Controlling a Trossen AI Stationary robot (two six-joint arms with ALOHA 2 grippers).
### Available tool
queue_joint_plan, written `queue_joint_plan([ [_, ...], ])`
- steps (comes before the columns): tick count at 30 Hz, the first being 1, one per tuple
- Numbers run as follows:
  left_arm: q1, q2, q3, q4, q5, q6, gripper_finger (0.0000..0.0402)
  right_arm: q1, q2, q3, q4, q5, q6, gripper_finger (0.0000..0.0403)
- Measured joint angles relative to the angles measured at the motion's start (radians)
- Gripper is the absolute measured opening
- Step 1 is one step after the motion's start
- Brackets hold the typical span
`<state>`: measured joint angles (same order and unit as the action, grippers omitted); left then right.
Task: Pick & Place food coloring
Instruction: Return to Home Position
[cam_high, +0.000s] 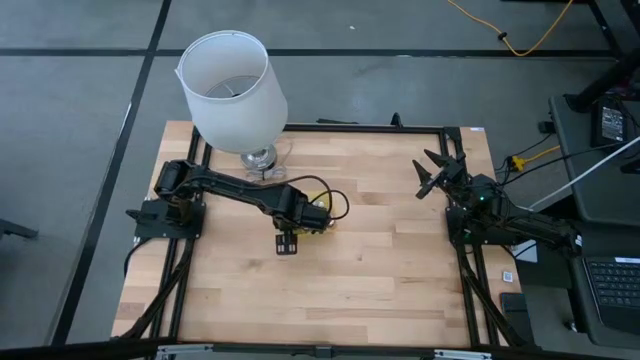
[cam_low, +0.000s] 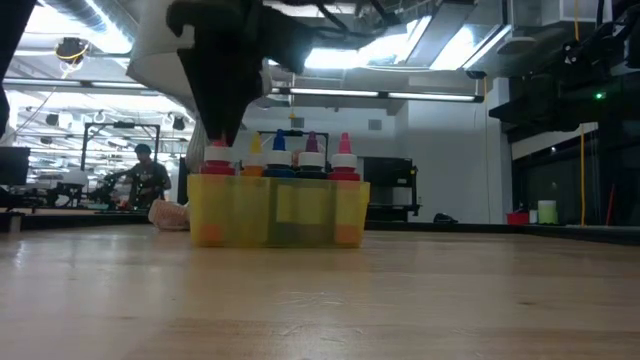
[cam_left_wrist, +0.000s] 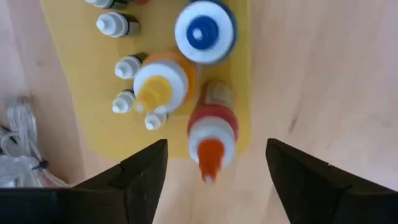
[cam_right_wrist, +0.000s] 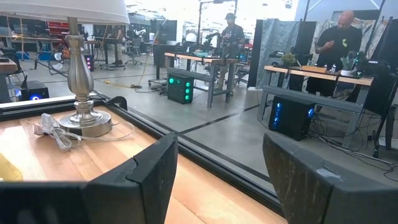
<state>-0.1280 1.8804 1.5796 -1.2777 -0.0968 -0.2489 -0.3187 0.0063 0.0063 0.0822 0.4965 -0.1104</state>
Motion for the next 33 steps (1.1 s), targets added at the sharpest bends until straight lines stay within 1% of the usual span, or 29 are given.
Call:
queue_joint_plan([
  [4,0.0,-0.035,-0.002,0.003,0.029,0.001,0.0277,0.0,0.0,0.0,0.0,0.0,0.0,0.0236],
  [9,0.005,-0.091,-0.002,0.032,0.029,0.024,0.0287,0.0,0.0,0.0,0.0,0.0,0.0,0.0236],
  [12,0.017,-0.129,-0.032,0.077,0.028,0.043,0.029,0.0,0.0,0.0,0.0,0.0,0.0,0.0236],
  [19,0.021,-0.251,-0.177,0.193,0.041,0.053,0.029,0.0,0.0,0.0,0.0,0.0,0.0,0.0236],
  [28,0.021,-0.498,-0.418,0.31,0.05,0.029,0.029,0.0,0.0,0.0,0.0,0.0,0.0,0.0236],
  [33,0.021,-0.646,-0.557,0.396,0.047,0.108,0.029,0.0,0.0,0.0,0.0,0.0,0.0,0.0236],
])
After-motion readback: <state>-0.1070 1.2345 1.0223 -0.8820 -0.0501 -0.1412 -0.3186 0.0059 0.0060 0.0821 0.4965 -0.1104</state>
